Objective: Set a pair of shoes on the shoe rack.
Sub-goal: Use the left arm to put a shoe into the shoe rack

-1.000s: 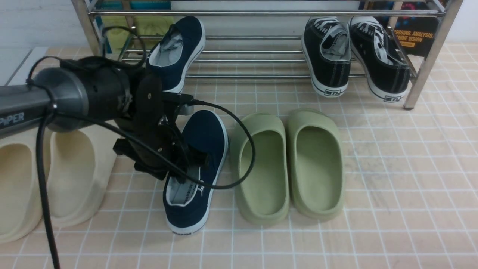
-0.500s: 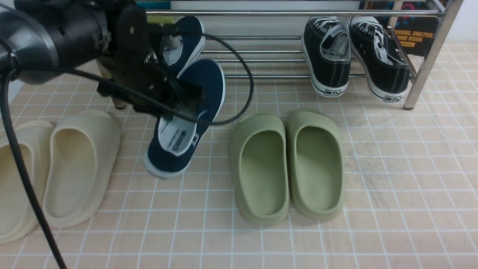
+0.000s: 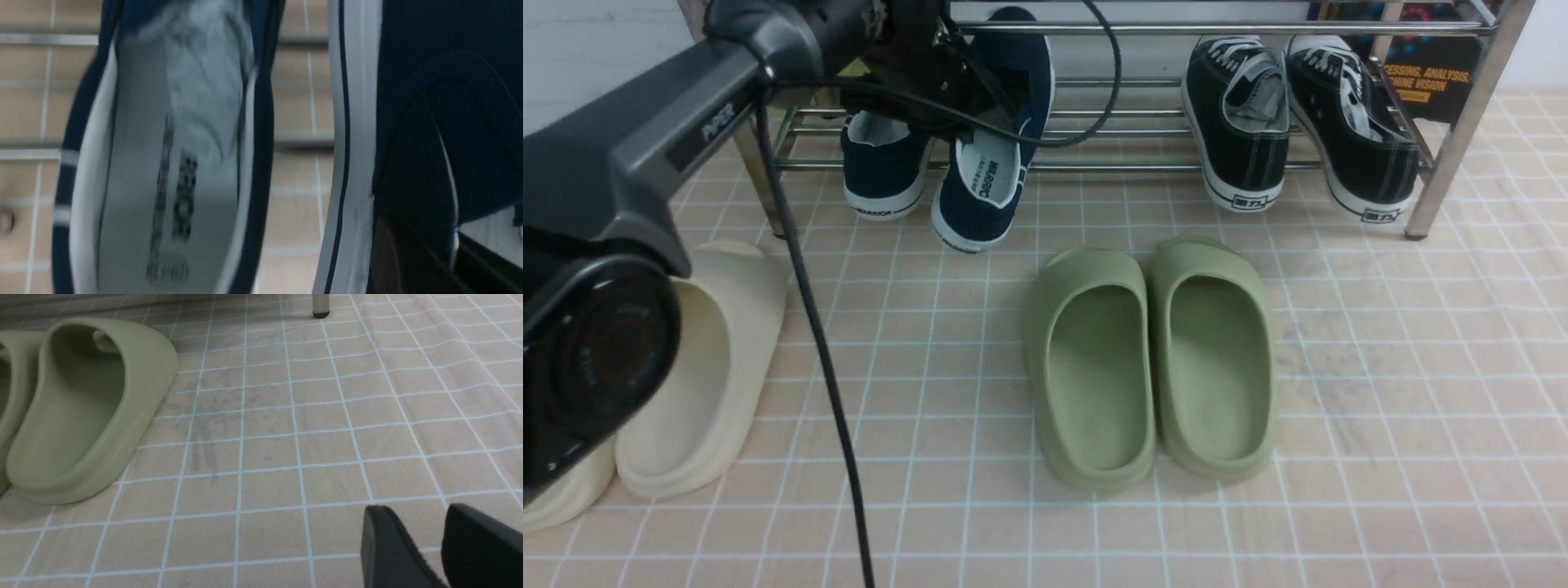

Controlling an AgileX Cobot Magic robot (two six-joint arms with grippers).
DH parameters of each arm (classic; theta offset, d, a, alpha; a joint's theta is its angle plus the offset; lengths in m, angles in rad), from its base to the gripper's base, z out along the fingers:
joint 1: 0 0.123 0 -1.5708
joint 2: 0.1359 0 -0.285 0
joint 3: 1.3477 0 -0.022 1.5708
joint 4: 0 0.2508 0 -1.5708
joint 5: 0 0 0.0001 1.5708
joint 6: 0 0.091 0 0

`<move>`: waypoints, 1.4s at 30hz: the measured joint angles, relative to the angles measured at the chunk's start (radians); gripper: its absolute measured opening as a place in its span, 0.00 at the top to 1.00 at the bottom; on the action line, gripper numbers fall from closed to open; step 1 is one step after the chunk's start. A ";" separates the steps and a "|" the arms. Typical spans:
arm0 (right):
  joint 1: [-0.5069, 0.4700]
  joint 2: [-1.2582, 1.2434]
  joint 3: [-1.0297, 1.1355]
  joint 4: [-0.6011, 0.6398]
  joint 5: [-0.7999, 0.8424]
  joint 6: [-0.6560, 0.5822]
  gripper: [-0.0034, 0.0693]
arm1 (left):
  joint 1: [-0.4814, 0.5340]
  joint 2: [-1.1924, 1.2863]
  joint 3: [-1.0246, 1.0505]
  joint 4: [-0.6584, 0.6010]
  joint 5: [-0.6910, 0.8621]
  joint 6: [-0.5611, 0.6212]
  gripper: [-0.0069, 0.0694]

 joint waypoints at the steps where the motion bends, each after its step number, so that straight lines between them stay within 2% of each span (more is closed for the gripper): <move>1: 0.000 0.000 0.000 0.000 0.000 0.000 0.62 | 0.004 0.019 -0.032 0.000 -0.008 -0.003 0.86; 9: 0.000 0.000 0.000 0.000 0.000 0.000 0.62 | 0.021 0.098 -0.076 0.000 -0.075 -0.023 0.83; 12: 0.000 0.000 0.000 0.000 0.000 0.000 0.62 | 0.028 0.103 -0.079 -0.001 -0.123 -0.026 0.71; 15: 0.000 0.000 0.000 0.000 0.000 0.000 0.62 | 0.027 0.101 -0.084 -0.010 -0.140 -0.029 0.55; 16: 0.000 0.000 0.000 0.000 0.000 0.000 0.62 | 0.027 0.101 -0.084 -0.010 -0.140 -0.029 0.54; 18: 0.000 0.000 0.000 0.000 0.000 0.000 0.62 | 0.027 0.090 -0.084 -0.011 -0.132 -0.029 0.45; 20: 0.000 0.000 0.000 0.000 0.000 0.000 0.62 | 0.026 0.061 -0.084 -0.011 -0.096 -0.018 0.40; 23: 0.000 0.000 0.000 0.000 0.000 0.000 0.62 | 0.021 -0.006 -0.084 -0.010 -0.053 0.023 0.39; 28: 0.000 0.000 0.000 0.000 0.000 0.000 0.62 | 0.017 -0.103 -0.096 -0.018 0.057 0.069 0.47; 33: 0.000 0.000 0.000 0.000 0.000 0.000 0.62 | 0.017 -0.047 -0.096 -0.018 0.134 0.119 0.53; 42: 0.000 0.000 0.000 0.000 0.000 0.001 0.62 | 0.017 0.066 -0.088 0.018 0.117 0.131 0.41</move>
